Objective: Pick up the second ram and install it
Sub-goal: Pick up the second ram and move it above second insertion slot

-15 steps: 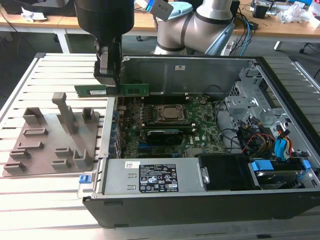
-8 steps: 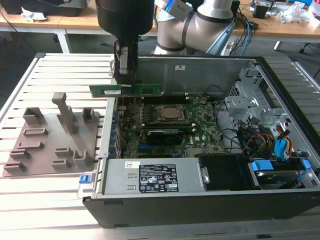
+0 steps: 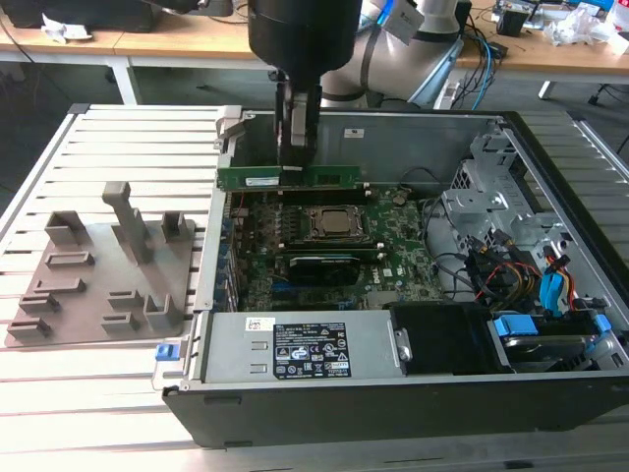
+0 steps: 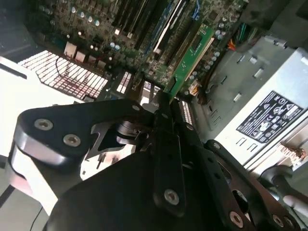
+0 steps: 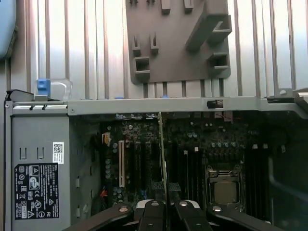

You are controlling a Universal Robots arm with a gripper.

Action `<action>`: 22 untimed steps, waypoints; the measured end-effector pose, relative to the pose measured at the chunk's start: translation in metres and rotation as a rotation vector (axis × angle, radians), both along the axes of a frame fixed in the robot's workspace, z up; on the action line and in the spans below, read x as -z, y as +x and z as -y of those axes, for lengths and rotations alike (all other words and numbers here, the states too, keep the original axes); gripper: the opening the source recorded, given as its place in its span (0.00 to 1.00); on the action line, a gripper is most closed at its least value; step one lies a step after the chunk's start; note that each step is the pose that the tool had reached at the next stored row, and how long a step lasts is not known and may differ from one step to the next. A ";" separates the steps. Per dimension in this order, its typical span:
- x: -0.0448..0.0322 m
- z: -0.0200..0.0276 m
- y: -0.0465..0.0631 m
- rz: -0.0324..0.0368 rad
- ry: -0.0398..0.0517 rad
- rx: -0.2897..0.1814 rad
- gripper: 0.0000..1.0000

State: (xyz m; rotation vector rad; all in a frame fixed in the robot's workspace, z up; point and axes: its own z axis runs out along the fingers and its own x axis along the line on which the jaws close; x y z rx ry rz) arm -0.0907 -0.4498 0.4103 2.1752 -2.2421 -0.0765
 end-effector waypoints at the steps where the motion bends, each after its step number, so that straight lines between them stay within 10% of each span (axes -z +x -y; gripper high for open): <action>1: 0.0000 0.0000 0.003 0.0000 0.0000 0.000 0.14; 11: 0.0000 -0.0002 0.047 -0.0001 0.0000 0.000 0.14; 15: 0.0000 -0.0003 0.048 -0.0001 0.0000 0.000 0.14; 16: 0.0000 -0.0003 0.048 -0.0001 0.0156 0.000 0.14; 18: 0.0001 -0.0003 0.048 0.0000 0.0805 0.002 0.14; 22: 0.0002 -0.0003 0.048 -0.0001 0.0903 0.002 0.14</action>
